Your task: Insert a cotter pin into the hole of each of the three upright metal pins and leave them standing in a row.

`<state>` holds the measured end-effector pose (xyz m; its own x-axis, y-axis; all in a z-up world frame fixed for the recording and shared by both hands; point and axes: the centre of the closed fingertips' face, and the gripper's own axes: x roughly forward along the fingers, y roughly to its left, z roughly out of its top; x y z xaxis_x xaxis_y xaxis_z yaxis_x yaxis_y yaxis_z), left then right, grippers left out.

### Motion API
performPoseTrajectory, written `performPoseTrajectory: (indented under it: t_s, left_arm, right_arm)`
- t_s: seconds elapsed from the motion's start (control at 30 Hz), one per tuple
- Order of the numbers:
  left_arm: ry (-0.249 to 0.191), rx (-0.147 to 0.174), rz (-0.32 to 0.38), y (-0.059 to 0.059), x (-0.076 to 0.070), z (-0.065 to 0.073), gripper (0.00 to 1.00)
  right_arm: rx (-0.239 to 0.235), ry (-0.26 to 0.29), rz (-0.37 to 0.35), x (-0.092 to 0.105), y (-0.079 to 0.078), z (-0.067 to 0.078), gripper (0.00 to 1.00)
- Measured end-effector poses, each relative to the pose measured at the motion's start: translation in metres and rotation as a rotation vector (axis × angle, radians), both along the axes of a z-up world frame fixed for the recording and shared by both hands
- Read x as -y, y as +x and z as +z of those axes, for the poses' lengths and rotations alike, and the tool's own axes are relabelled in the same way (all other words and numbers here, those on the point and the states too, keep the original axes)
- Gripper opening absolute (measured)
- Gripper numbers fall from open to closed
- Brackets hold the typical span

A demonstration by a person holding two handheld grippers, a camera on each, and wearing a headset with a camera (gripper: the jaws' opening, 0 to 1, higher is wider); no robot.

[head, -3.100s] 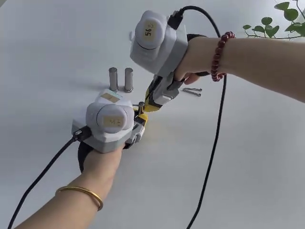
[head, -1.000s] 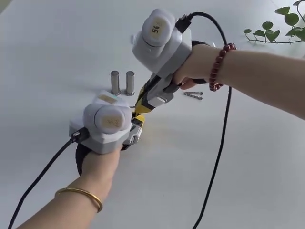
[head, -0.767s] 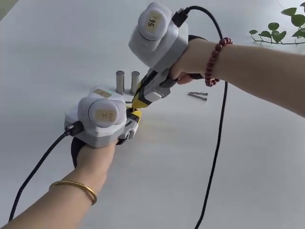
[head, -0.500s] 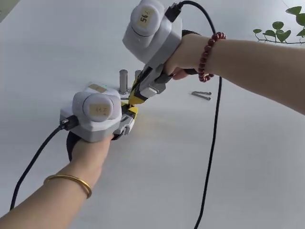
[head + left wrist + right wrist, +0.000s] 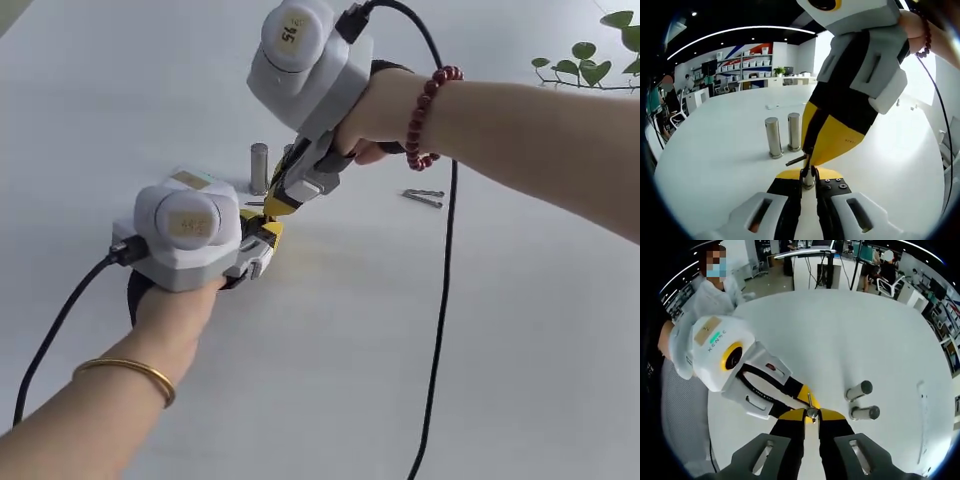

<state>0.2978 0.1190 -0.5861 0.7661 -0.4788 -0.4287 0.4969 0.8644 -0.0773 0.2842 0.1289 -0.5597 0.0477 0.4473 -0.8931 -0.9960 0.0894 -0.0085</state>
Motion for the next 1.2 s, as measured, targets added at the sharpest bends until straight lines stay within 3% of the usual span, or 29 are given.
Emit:
performPoseTrajectory:
  t_s: [0.4, 0.63, 0.73, 1.0, 1.2]
  left_arm:
    - [0.016, -0.043, -0.003, -0.006, -0.004, -0.008, 0.11]
    - [0.037, -0.062, -0.022, -0.014, -0.01, -0.009, 0.17]
    - [0.042, -0.062, -0.028, -0.017, -0.013, -0.006, 0.21]
    - [0.032, -0.059, -0.041, -0.022, -0.018, 0.009, 0.32]
    - [0.023, -0.055, -0.03, -0.026, -0.025, 0.02, 0.39]
  right_arm:
    - [0.028, -0.006, 0.022, -0.001, -0.002, -0.001, 0.04]
    - [0.008, 0.002, -0.015, -0.002, -0.001, -0.004, 0.05]
    - [0.002, 0.008, -0.042, -0.001, -0.001, -0.003, 0.11]
    - [0.009, 0.07, -0.09, 0.002, 0.001, 0.017, 0.16]
    - [0.001, 0.167, -0.211, 0.01, 0.018, 0.033, 0.19]
